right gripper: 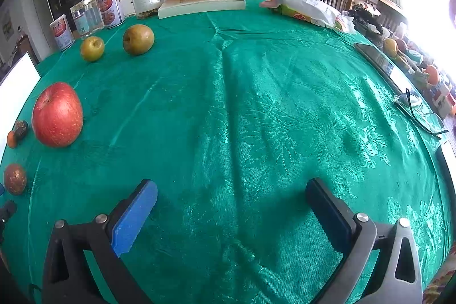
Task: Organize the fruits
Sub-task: 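Bring both open grippers back over the green cloth, then move the left gripper to the second sweet potato and close on it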
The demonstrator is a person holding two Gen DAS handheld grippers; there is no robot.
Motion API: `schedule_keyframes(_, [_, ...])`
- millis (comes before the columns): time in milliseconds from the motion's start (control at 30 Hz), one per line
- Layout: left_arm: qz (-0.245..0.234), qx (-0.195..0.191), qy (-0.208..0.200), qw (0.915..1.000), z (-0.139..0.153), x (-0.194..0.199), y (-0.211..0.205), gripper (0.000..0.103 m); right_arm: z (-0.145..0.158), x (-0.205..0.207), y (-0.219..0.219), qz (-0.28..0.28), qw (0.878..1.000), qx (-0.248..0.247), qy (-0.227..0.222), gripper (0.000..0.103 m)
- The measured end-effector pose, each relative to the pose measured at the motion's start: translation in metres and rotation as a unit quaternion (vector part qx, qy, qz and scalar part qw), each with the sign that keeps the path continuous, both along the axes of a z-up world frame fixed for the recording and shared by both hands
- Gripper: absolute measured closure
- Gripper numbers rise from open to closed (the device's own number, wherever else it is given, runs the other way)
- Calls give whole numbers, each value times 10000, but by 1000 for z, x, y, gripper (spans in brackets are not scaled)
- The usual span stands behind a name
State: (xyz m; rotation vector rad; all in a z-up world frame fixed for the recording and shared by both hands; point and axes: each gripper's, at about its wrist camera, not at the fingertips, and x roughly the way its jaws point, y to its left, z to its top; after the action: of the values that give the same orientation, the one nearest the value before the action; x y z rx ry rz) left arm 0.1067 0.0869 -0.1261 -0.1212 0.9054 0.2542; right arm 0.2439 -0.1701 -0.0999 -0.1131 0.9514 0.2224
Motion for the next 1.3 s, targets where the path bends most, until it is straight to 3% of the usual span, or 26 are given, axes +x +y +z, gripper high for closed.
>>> schedule_keyframes(1067, [-80, -67, -27, 9999, 1, -1, 1, 8, 1, -1, -5, -91, 10000, 9, 3, 0])
schedule_keyframes(1300, [-446, -321, -52, 9985, 4, -4, 0, 8, 1, 0, -5, -91, 10000, 8, 3, 0])
